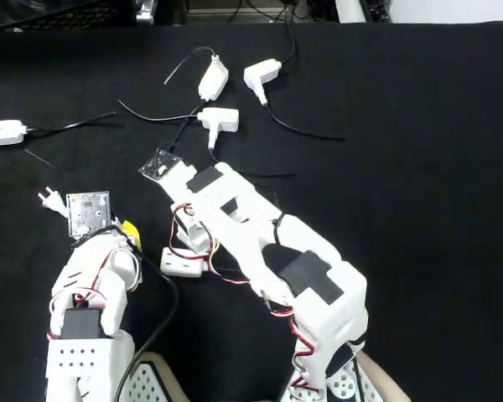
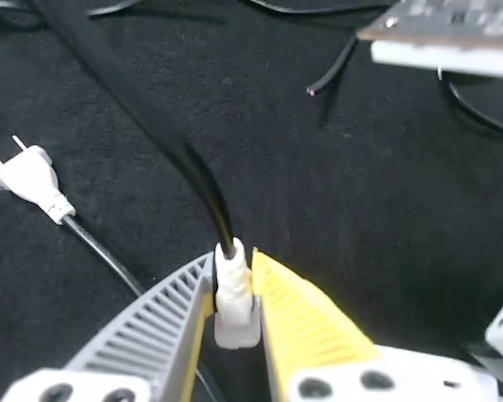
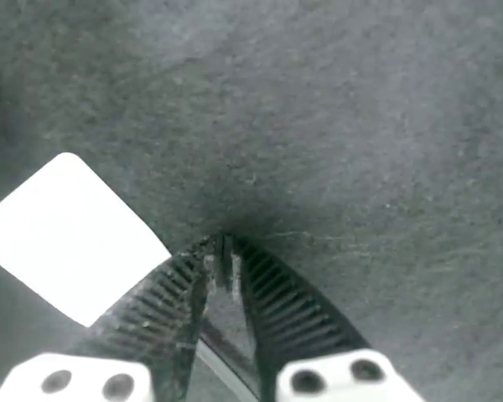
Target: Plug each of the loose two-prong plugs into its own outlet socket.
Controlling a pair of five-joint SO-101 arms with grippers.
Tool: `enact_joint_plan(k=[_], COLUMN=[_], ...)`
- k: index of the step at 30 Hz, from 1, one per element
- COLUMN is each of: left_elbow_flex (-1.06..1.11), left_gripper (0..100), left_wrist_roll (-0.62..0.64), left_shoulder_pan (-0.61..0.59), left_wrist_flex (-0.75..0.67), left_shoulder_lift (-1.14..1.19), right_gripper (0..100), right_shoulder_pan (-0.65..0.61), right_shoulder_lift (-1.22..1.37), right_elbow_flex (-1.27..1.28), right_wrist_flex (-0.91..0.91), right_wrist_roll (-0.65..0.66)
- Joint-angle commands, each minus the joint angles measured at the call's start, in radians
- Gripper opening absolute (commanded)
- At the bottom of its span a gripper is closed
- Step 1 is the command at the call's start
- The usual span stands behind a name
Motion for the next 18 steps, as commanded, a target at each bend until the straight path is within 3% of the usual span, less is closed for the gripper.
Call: enact_joint_plan(k=[1,7,14,18], left_elbow_flex=[-0.061,-0.061,0.004,0.035], left_gripper=[3,3,3,3], left_wrist_roll=[0.003,0.003,0.002,-0.005], left_shoulder_pan=[-0.004,0.016,0.298,0.348], left_wrist_flex=[0.002,-0.003,-0.107,-0.178], left_shoulder_lift=[-0.014,-0.014,-0.014,-0.012], right_gripper=[1.2,1.2,1.3,1.3], right_shoulder_pan=[-0.029,0.015,0.358,0.462], right_shoulder_lift=[-0.012,-0.015,-0.076,-0.068], right_elbow_flex=[-0.038,-0.061,-0.147,-0.143], right_wrist_flex=[0.035,0.043,0.052,-0.011], right_wrist_roll=[-0.003,-0.002,0.005,0.043])
